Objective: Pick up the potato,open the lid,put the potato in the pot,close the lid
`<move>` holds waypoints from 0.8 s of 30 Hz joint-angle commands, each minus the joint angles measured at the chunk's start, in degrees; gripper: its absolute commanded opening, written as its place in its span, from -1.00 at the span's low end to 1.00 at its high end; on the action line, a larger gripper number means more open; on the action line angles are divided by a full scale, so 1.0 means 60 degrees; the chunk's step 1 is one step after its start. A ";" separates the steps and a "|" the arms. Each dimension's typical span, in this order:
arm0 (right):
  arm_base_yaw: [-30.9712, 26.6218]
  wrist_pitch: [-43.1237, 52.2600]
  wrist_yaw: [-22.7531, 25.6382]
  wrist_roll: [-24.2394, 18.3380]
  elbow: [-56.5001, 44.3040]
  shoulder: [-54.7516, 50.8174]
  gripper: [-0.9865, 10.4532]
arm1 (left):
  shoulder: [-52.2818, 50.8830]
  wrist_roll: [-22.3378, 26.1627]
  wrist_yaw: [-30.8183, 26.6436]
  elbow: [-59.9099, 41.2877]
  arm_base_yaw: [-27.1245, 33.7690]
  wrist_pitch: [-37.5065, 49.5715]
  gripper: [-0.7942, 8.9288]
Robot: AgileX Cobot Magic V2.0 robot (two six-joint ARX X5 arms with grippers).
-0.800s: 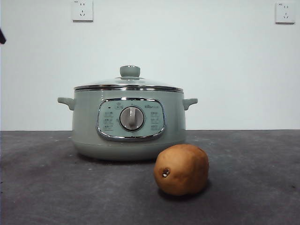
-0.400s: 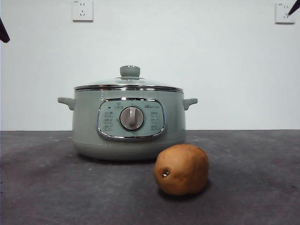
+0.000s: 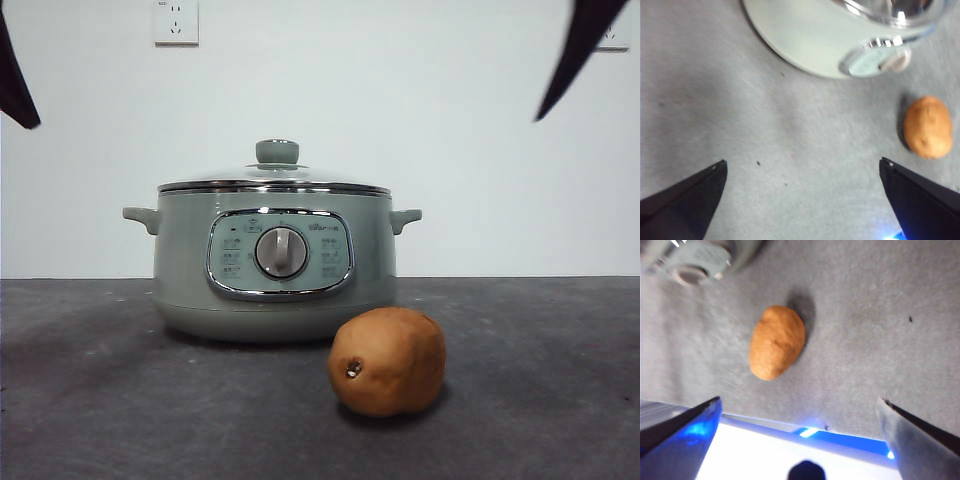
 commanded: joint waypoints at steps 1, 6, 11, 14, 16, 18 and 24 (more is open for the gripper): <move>0.0998 0.0076 0.0787 0.0765 0.0415 0.0576 0.29 | 0.0189 0.0230 -0.0029 0.0018 -0.0149 0.0087 0.48; 0.2477 0.0182 0.2138 0.1461 0.1275 0.1902 0.29 | 0.0342 0.0273 -0.0058 0.0018 -0.0386 0.0386 0.48; 0.3286 0.0648 0.2251 0.1938 0.1945 0.3209 0.28 | 0.0368 0.0306 -0.0062 0.0018 -0.0423 0.0743 0.47; 0.3588 0.0659 0.2244 0.2051 0.2295 0.4025 0.28 | 0.0386 0.0310 -0.0058 0.0018 -0.0459 0.0794 0.47; 0.3745 0.0590 0.2248 0.2211 0.2517 0.4583 0.28 | 0.0386 0.0339 -0.0055 0.0018 -0.0474 0.0790 0.47; 0.3858 0.0568 0.2251 0.2295 0.2736 0.5162 0.28 | 0.0386 0.0459 0.0015 0.0018 -0.0474 0.0794 0.47; 0.4218 0.0685 0.2561 0.2575 0.3067 0.6495 0.27 | 0.0386 0.0554 0.0011 0.0018 -0.0499 0.0805 0.47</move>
